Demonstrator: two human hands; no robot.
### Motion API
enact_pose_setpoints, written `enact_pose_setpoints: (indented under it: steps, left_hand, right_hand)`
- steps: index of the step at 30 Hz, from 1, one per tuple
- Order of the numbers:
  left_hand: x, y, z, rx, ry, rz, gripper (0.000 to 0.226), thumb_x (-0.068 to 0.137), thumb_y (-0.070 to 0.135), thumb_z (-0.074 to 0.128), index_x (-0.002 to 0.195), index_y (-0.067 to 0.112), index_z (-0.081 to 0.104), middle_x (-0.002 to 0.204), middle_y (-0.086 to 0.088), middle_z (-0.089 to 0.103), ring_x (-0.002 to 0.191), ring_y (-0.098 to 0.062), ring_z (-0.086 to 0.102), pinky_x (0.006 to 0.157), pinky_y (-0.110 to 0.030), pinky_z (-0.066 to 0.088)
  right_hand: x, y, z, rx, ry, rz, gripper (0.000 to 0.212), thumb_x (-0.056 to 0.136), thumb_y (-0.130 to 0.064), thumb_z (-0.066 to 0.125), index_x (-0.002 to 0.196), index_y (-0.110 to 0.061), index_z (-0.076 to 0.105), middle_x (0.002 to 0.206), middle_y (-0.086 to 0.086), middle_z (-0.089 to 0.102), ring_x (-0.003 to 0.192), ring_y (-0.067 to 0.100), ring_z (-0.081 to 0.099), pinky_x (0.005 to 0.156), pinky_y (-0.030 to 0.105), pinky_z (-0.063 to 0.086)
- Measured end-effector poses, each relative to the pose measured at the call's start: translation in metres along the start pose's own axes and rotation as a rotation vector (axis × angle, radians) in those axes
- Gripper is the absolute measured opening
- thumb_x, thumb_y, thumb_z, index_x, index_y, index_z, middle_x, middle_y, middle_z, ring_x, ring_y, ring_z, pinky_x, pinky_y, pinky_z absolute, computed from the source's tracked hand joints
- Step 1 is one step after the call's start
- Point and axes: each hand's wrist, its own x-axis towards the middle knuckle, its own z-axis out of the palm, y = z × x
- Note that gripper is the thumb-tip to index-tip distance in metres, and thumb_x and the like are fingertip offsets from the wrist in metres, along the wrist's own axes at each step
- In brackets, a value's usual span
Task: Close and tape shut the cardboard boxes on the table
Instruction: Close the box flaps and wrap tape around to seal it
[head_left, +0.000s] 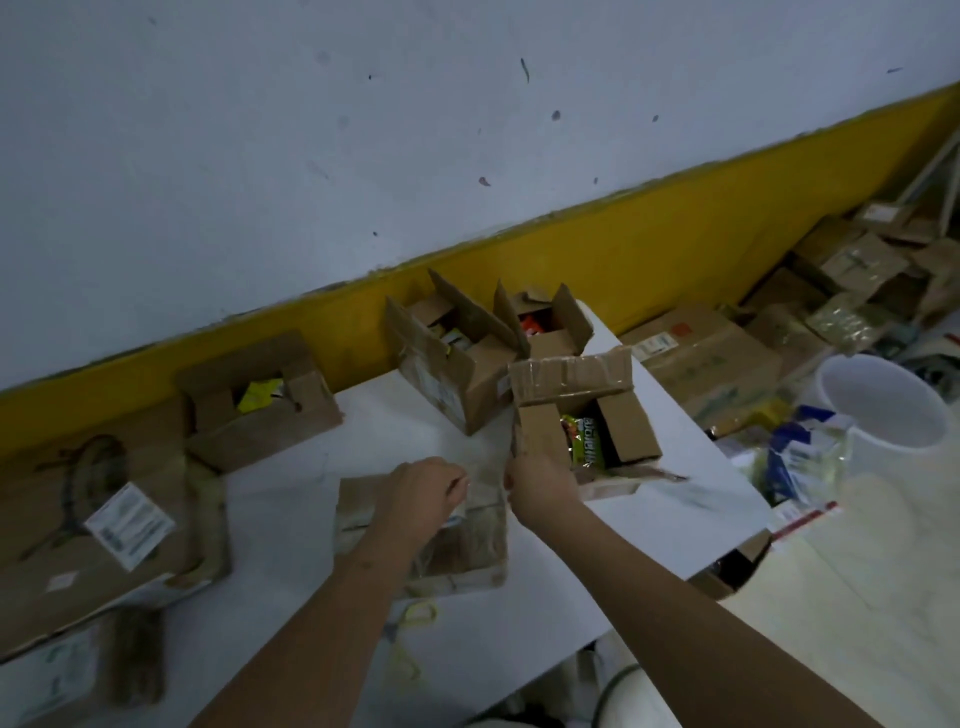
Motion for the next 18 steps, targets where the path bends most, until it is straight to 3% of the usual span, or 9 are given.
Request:
enact_pose_setpoints:
  steps: [10, 14, 18]
  left_hand:
    - [-0.005, -0.035, -0.005, 0.009, 0.021, -0.044, 0.027, 0.095, 0.030, 0.047, 0.086, 0.020, 0.071, 0.075, -0.001, 0.059, 0.072, -0.023, 0.061, 0.064, -0.032, 0.043]
    - [-0.003, -0.022, 0.000, 0.108, 0.021, -0.022, 0.028, 0.099, 0.035, 0.044, 0.098, 0.024, 0.069, 0.089, 0.001, 0.068, 0.078, -0.017, 0.063, 0.068, -0.028, 0.045]
    - [-0.008, -0.010, 0.006, 0.175, 0.093, -0.090, 0.028, 0.098, 0.037, 0.045, 0.098, 0.021, 0.068, 0.091, 0.001, 0.069, 0.080, -0.017, 0.064, 0.071, -0.030, 0.046]
  right_hand:
    - [-0.001, -0.029, 0.020, 0.244, 0.041, 0.060, 0.025, 0.090, -0.003, 0.051, 0.104, -0.018, 0.066, 0.108, 0.007, 0.067, 0.098, 0.025, 0.064, 0.085, 0.038, 0.055]
    - [-0.002, -0.030, 0.025, 0.153, 0.071, 0.092, 0.018, 0.092, 0.002, 0.052, 0.100, -0.011, 0.060, 0.110, 0.011, 0.065, 0.102, 0.027, 0.064, 0.086, 0.037, 0.054]
    - [-0.007, -0.031, 0.034, 0.100, 0.161, 0.061, 0.015, 0.095, 0.000, 0.051, 0.103, -0.009, 0.059, 0.109, 0.010, 0.063, 0.097, 0.025, 0.064, 0.079, 0.033, 0.051]
